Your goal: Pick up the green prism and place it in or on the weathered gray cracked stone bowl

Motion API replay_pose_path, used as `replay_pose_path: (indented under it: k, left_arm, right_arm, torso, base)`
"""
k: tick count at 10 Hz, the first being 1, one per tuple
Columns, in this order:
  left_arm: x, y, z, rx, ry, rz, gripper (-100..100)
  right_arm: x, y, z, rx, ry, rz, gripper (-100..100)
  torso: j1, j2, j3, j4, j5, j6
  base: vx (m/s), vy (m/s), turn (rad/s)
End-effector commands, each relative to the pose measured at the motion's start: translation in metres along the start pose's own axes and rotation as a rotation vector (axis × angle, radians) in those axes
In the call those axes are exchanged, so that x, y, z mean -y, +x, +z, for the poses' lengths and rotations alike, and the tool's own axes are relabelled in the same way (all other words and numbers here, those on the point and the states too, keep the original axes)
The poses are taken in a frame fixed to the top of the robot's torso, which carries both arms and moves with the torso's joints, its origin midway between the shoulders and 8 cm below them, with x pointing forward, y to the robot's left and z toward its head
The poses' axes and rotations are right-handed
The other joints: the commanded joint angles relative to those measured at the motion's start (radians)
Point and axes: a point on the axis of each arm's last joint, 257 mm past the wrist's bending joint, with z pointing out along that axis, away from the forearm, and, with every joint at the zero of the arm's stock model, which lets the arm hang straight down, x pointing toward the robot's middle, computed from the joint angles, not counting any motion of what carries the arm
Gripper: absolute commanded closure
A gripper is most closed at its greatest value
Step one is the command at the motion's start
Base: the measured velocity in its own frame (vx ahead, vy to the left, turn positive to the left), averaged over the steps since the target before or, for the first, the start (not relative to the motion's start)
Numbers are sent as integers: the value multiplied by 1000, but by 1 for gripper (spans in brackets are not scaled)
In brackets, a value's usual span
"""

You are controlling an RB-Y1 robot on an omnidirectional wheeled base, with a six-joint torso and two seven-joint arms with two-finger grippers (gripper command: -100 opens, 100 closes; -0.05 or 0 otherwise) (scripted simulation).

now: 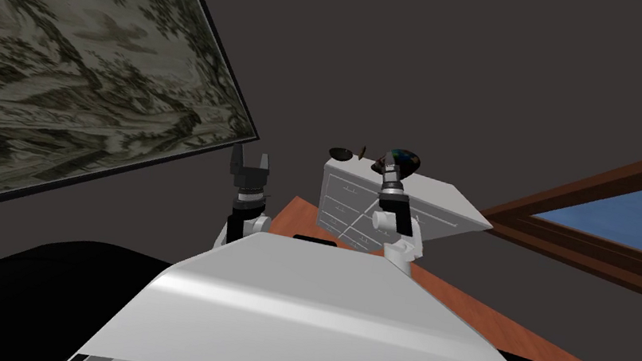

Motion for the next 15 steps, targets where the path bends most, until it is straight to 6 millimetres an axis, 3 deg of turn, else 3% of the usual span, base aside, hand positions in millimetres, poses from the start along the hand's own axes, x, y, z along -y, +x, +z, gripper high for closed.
replay_pose_path:
  k: [1,3,4,6,7,9,13,15]
  left_arm:
    - [0,0,0,0,0,0,0]
    - [0,0,0,0,0,0,0]
    - [0,0,0,0,0,0,0]
    - [0,0,0,0,0,0,0]
    - [0,0,0,0,0,0,0]
    - [0,0,0,0,0,0,0]
    - [0,0,0,0,0,0,0]
    - [0,0,0,0,0,0,0]
  right_arm:
    - [5,-1,13,-6,18,-61,-100]
    - [11,3,14,-22,47,-61,-100]
    - [13,1,26,-24,58,-119,-100]
    - [20,5,27,-41,86,-118,-100]
    - [21,2,40,-41,94,-175,-100]
    - [28,6,40,-61,127,-173,-100]
    - [37,5,64,-87,177,-278,-100]
    - [44,9,65,-111,211,-275,-100]
  torso:
    - [0,0,0,0,0,0]
    - [1,0,0,0,0,0]
    - [0,0,0,0,0,0]
    - [1,0,0,0,0,0]
    - [0,0,0,0,0,0]
    - [1,-1,0,0,0,0]
    - [0,0,0,0,0,0]
    - [1,-1,-1,0,0,0]
  base:
    - [0,29,-15]
    - [6,24,-7]
    - [7,30,-22]
    - [3,22,-8]
    - [9,25,-26]
    - [5,27,-10]
    - [11,27,-25]
    - [9,22,-8]
